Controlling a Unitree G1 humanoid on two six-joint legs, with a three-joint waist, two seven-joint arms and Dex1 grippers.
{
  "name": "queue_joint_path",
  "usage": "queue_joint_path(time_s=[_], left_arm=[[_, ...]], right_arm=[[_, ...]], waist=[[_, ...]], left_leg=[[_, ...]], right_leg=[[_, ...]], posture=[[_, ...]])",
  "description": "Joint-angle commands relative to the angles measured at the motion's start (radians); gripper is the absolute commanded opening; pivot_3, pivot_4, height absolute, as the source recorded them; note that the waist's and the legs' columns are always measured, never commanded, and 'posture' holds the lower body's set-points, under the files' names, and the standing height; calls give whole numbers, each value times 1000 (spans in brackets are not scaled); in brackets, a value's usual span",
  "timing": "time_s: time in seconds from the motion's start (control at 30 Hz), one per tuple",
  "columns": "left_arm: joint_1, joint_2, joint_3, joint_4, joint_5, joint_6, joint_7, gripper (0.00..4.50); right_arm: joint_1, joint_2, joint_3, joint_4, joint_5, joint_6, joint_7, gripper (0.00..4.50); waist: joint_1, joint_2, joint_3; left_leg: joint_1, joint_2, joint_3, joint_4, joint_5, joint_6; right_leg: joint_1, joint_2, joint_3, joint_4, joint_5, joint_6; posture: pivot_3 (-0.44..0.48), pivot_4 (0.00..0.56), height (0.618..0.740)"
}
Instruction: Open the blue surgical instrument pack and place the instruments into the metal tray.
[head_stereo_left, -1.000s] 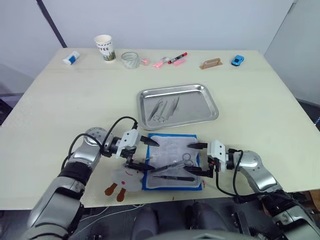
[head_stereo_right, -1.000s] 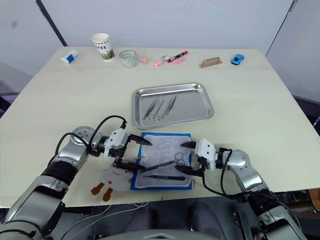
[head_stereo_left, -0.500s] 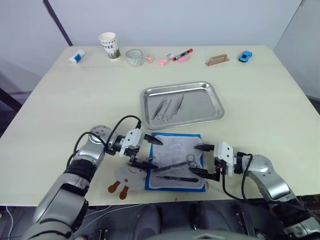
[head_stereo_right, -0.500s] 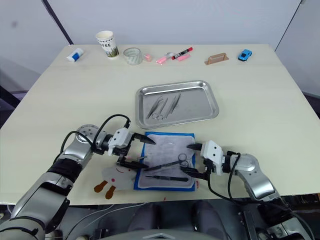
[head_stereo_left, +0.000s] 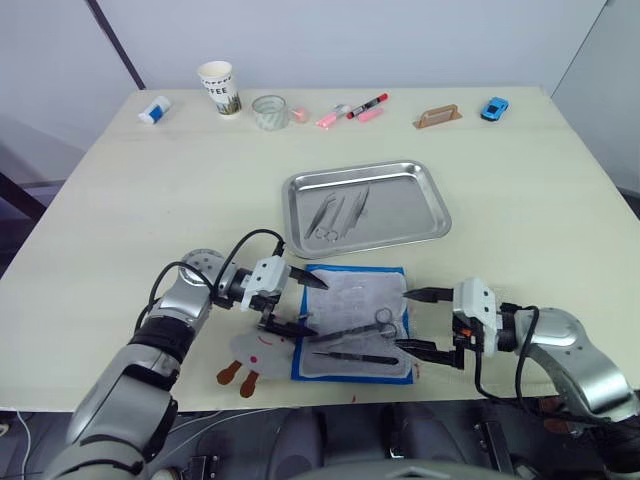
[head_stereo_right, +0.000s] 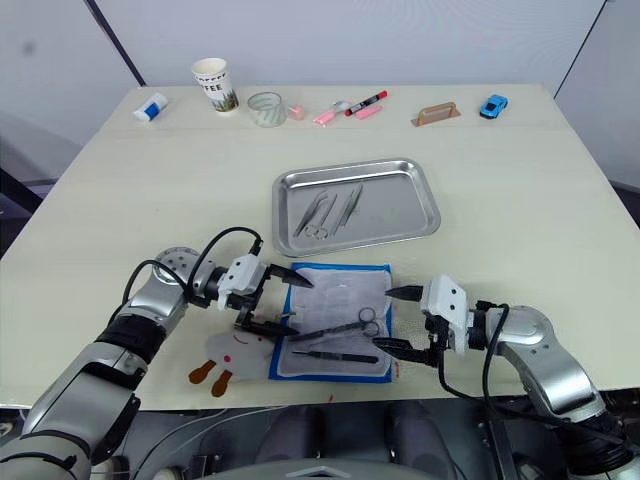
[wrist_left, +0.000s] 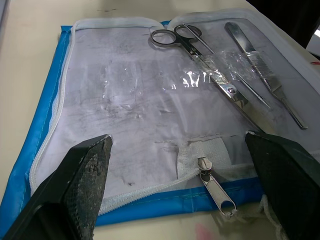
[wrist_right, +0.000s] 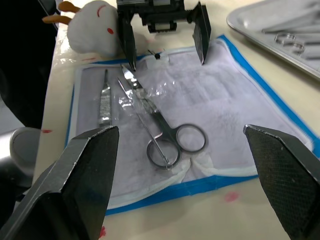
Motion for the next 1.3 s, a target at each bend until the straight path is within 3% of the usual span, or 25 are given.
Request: queue_joint_path(time_s=[0.03,0.3,0.73,1.3], left_arm=[[33,10,-46,33,31,3,-43,4465],[42,8,-50,21,-15,-5,-43,4465],[42,-10,-42,28,-7,-22,-43,4465],[51,-1,-36,2,-11,-7,-43,4465]], right_arm=[[-27,-23,-40,-64,31,23,2,4389],[-101,-27,-12,-83,21,64,4,4389],[-322,-3,190,-6,-191,133,-31,4389],[-371,22,319,51,-346,126,-10,4389]], waist=[[-1,0,0],[-1,0,2],[0,1,2],[-1,1,2]], left_leg=[[0,0,0,0,0,0],[-2,0,-1,0,0,0],[-13,-1,-5,6,0,0],[-15,-2,-12,15,0,1]], right_leg=[[0,0,0,0,0,0],[-1,0,-1,-1,0,1],[-6,0,-3,0,1,-2],[-6,1,-7,7,1,-2]], posture=[[0,150,725],[0,150,725],[0,150,725],[0,150,725]])
